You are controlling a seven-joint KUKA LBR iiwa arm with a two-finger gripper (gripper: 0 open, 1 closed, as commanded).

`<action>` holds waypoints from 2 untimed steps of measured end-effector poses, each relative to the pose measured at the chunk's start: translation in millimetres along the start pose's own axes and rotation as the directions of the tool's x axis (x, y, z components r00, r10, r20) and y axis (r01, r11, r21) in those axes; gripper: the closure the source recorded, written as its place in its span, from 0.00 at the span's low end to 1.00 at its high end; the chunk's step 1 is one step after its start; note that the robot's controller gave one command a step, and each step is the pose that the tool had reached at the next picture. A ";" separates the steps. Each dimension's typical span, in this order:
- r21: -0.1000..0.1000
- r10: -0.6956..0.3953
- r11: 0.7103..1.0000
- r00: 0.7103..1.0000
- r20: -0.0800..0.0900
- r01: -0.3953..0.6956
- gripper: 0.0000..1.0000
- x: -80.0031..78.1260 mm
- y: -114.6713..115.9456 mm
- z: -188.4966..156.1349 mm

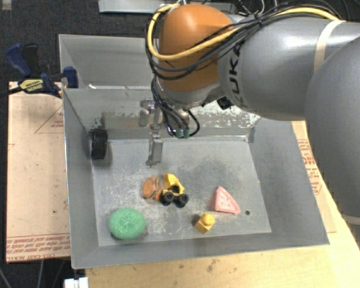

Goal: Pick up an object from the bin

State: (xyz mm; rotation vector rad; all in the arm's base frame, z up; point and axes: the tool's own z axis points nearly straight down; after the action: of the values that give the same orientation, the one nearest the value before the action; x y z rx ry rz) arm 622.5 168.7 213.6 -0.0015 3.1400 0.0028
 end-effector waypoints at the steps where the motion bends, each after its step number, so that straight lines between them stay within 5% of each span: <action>1: -0.001 0.027 1.000 1.000 0.003 -0.027 0.00 22.8 -36.3 62.1; 2: 0.002 -0.081 0.997 0.997 -0.002 0.081 0.00 27.2 -33.1 91.0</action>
Offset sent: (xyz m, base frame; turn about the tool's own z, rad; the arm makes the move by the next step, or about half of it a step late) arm -0.0283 -0.0249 -0.0962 -0.1016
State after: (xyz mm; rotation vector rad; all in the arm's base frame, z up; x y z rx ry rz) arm 595.5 135.8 122.4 -0.1286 3.1393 -0.0012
